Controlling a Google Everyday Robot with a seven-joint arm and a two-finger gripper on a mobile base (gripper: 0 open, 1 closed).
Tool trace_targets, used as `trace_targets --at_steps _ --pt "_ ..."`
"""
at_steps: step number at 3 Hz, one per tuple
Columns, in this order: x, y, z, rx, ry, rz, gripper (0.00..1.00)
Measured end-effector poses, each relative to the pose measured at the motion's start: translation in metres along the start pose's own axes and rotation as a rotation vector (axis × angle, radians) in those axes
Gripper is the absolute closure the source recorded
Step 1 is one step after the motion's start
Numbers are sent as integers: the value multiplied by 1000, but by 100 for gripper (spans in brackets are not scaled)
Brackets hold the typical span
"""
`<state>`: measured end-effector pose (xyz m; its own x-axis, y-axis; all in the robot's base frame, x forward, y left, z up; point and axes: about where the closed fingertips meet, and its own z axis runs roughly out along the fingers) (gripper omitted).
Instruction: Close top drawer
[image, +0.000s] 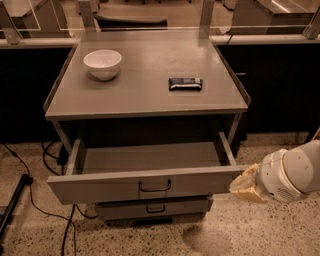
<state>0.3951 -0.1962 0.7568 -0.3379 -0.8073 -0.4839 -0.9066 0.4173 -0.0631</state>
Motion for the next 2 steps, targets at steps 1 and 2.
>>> trace_targets --at_steps 1,2 --pt "20 -9 24 48 -48 22 100" --pt "30 -20 47 103 -105 26 100"
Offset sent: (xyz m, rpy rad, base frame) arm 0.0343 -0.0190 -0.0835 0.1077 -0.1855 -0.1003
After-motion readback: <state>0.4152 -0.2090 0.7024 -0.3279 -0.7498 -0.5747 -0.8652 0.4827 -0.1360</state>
